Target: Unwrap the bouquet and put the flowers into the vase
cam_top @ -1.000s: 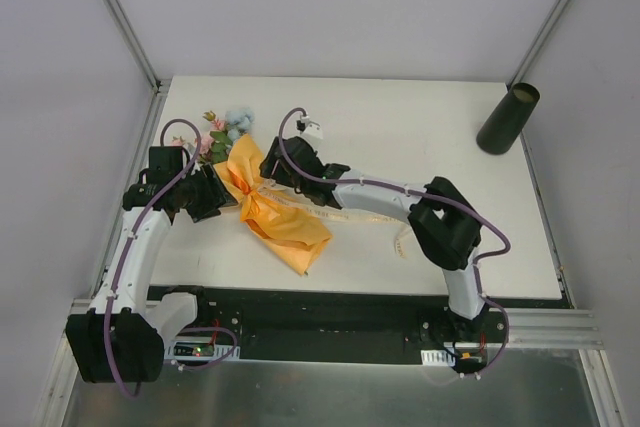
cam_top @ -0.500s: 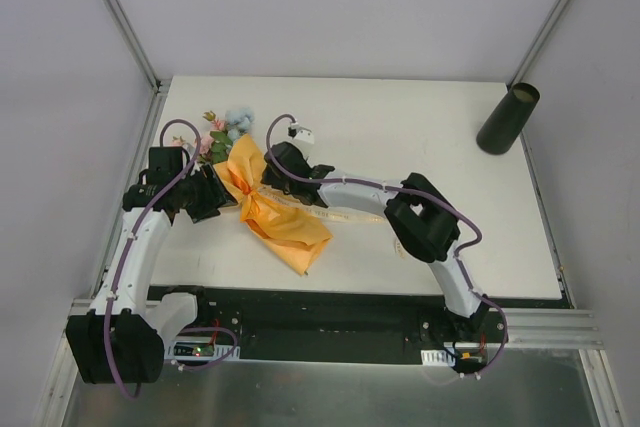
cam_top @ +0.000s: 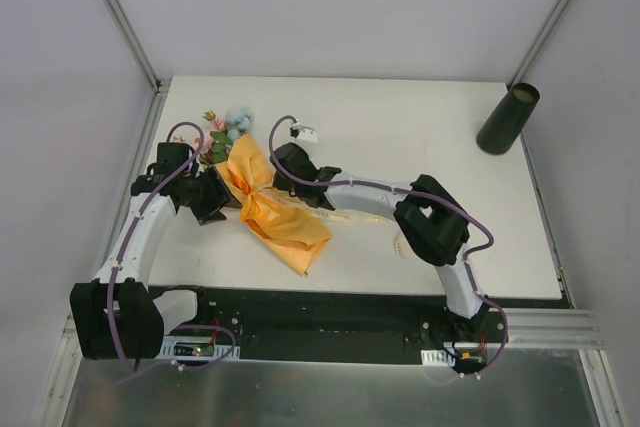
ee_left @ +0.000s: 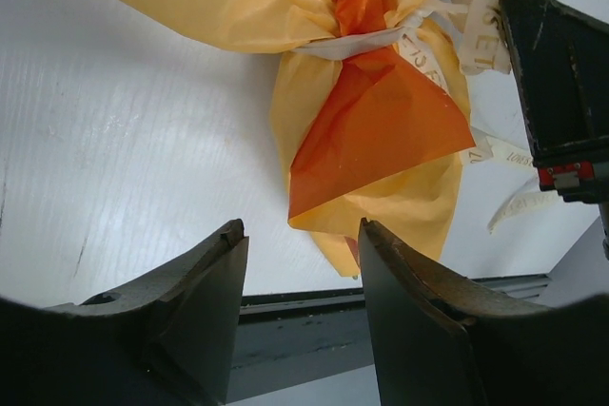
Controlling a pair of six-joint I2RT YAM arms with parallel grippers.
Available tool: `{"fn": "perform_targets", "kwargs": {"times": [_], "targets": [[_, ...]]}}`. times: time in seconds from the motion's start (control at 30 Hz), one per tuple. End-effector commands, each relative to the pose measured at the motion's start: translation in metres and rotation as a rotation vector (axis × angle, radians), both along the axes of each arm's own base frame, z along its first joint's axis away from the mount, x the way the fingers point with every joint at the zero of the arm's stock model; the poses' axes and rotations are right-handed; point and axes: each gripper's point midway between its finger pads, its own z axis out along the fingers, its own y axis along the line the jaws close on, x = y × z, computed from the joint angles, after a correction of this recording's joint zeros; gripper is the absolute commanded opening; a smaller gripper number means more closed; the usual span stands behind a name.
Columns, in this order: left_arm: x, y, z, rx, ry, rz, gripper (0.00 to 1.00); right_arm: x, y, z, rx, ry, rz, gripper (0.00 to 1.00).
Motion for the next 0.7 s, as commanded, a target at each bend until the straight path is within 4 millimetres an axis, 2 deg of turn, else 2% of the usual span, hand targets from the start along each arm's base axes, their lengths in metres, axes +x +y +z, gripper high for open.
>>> {"fn": "perform_targets", "kwargs": {"times": [0.0,0.2,0.3,0.53,0.67], "targets": [[0.015,0.003,0.014,0.004,-0.038,0.028,0.52,0.003,-0.003,0.069,0.093,-0.131,0.012,0.0],[0.02,0.001,0.012,-0.013,-0.02,0.041,0.52,0.002,-0.013,0.088,0.107,-0.181,0.012,0.0],[0.023,0.003,0.01,-0.005,-0.015,0.047,0.52,0.001,-0.019,0.092,0.114,-0.19,0.014,0.0],[0.029,-0.003,0.013,-0.038,-0.014,0.004,0.54,0.004,-0.043,0.117,0.093,-0.263,0.014,0.0],[0.031,-0.003,0.006,-0.031,0.009,0.002,0.54,0.008,-0.056,0.129,0.11,-0.274,0.001,0.0]]}}
